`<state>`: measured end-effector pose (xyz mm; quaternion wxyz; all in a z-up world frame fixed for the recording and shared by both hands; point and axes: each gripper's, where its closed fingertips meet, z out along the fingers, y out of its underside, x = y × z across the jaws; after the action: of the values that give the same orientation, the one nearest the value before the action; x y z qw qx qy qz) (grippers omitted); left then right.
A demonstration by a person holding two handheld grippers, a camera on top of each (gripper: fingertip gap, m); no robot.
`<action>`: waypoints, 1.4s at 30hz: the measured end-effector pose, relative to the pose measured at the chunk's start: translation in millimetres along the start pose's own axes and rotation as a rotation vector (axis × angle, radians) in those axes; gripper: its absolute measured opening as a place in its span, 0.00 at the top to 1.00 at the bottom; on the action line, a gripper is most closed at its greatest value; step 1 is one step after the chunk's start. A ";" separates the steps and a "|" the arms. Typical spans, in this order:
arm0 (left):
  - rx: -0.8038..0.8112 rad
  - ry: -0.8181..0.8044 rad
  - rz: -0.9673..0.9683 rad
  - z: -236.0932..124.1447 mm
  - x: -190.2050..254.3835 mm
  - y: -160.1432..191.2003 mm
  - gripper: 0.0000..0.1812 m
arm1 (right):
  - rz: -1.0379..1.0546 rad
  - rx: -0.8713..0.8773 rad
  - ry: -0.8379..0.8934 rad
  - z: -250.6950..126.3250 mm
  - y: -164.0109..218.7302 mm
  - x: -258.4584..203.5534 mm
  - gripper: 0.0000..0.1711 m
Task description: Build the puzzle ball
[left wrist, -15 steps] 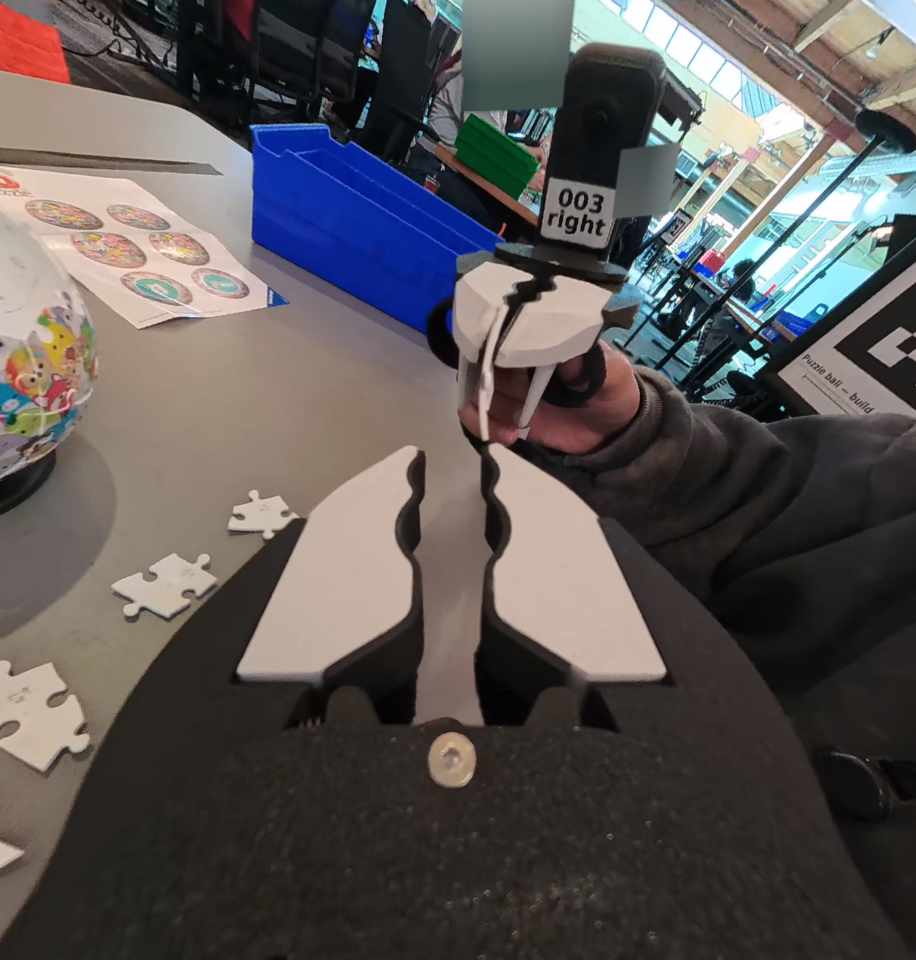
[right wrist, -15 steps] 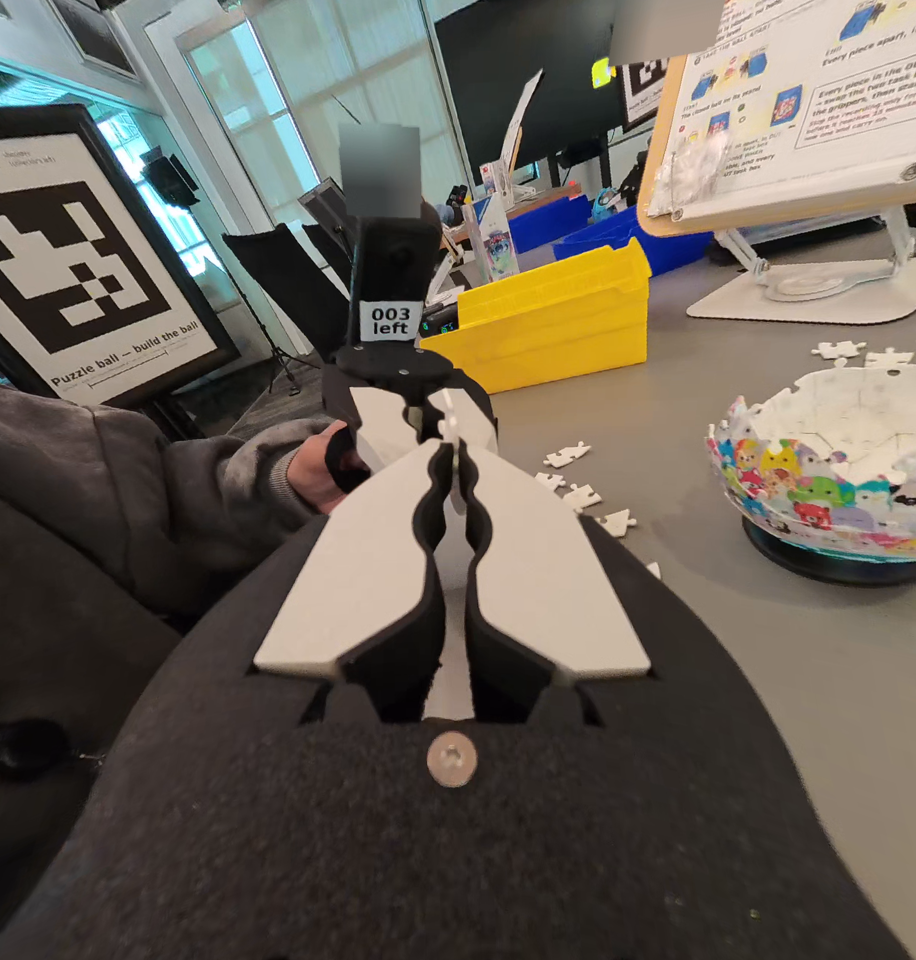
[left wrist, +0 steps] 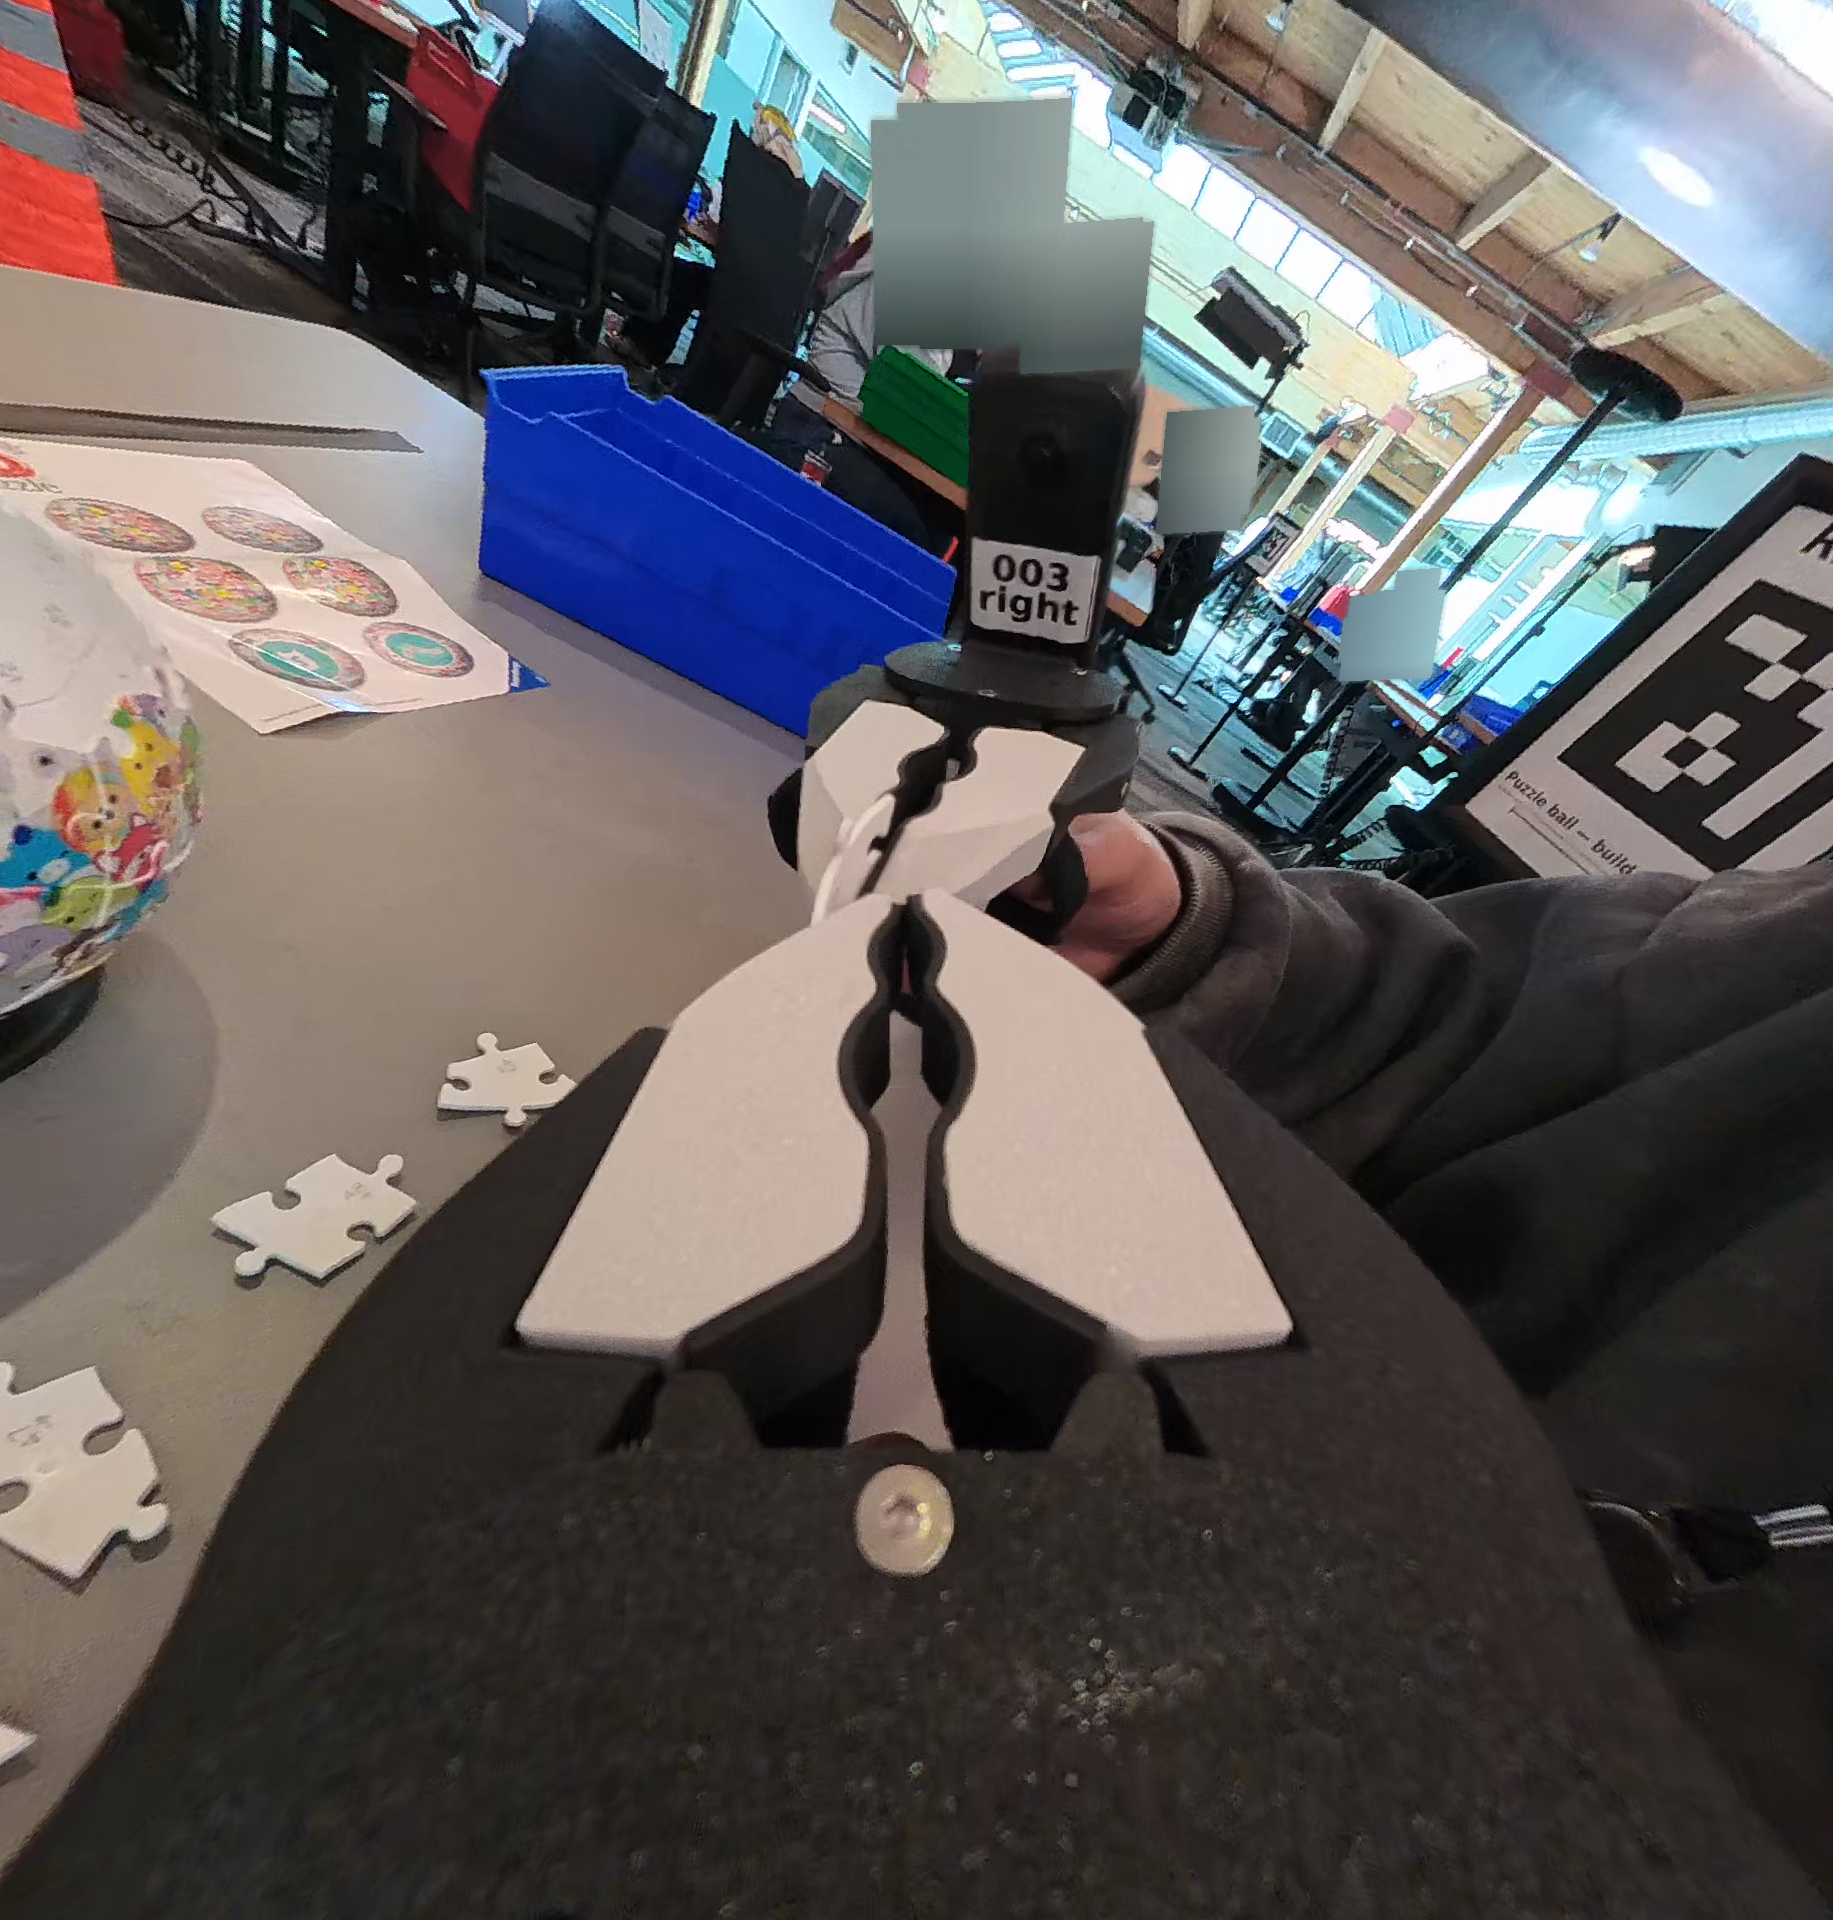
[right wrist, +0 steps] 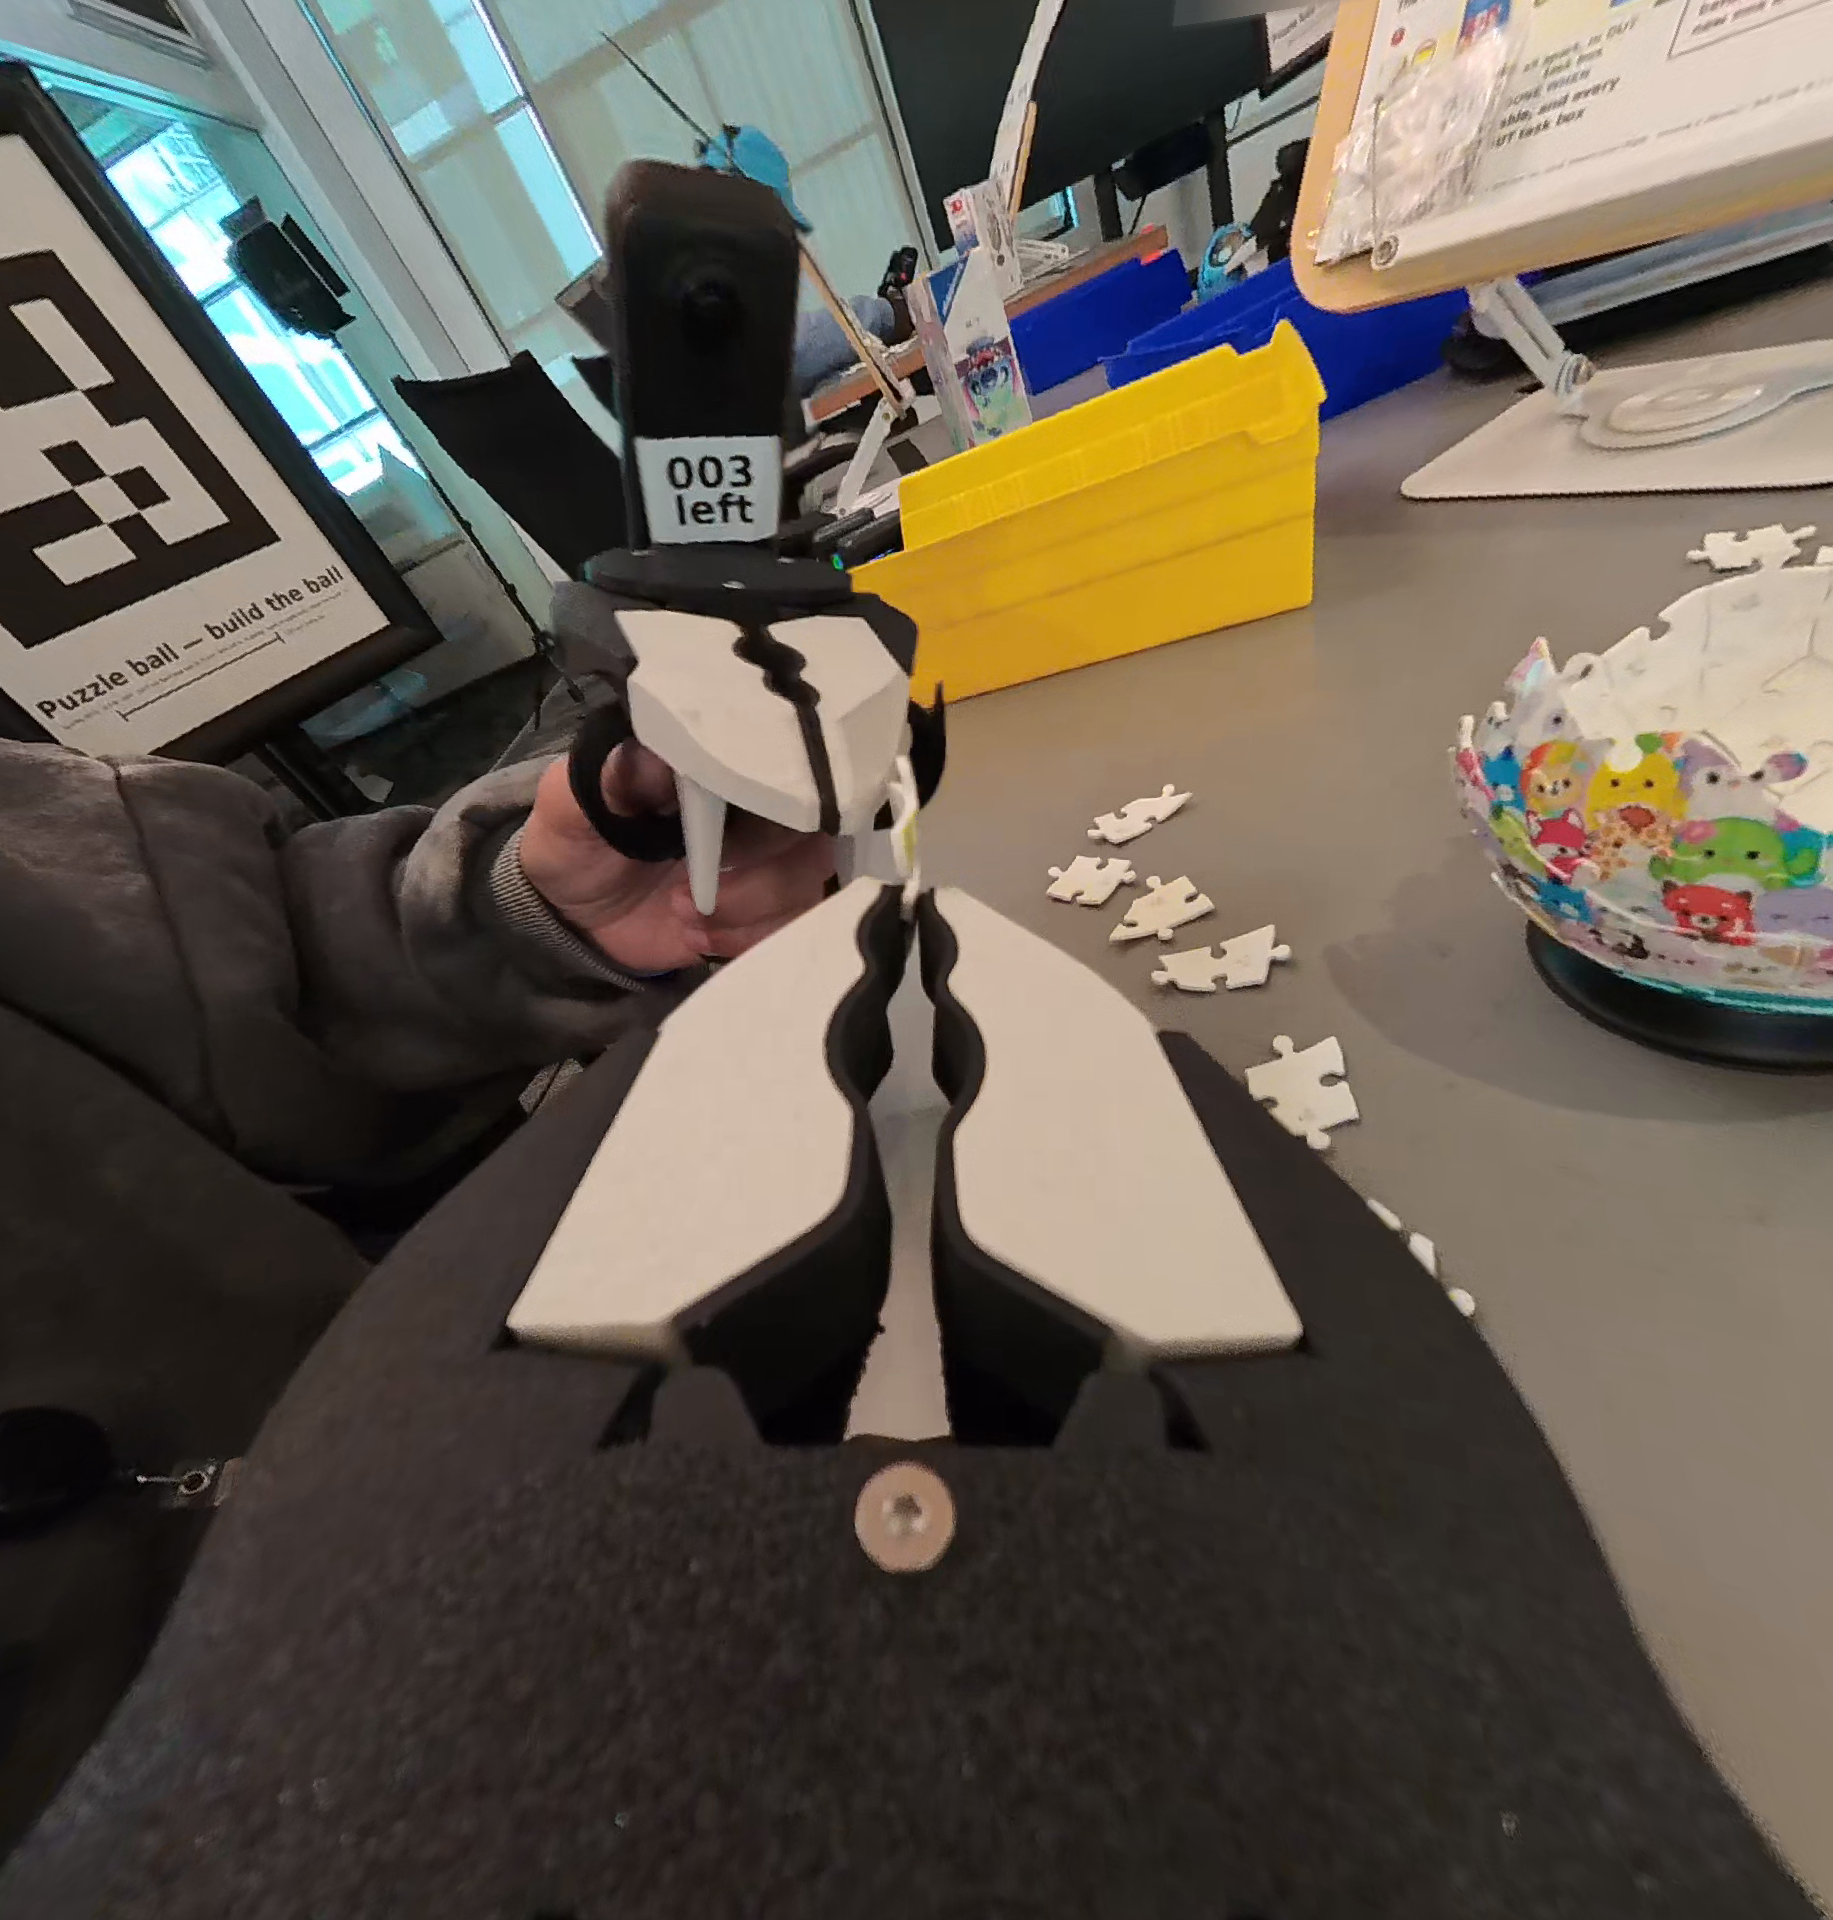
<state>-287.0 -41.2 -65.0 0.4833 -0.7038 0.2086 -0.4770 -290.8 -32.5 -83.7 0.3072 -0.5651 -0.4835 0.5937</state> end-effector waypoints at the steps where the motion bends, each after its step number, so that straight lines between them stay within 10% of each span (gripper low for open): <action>1: 0.008 -0.012 0.012 -0.5 -0.6 -1.4 1.00 | 0.012 0.011 0.002 -1.2 -1.2 1.1 0.99; 30: 0.010 -0.064 0.037 -2.0 -5.7 -1.8 0.99 | 0.105 0.077 -0.113 6.8 -1.8 -13.0 0.98; 42: -0.175 -0.144 0.162 3.3 -14.7 20.4 0.99 | -0.184 -0.121 0.017 -13.4 -0.1 -1.0 0.93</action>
<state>-287.5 -37.6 -90.1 0.4705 -0.7567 0.2704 -0.3646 -277.6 -30.3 -81.8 0.3299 -0.5410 -0.5657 0.5277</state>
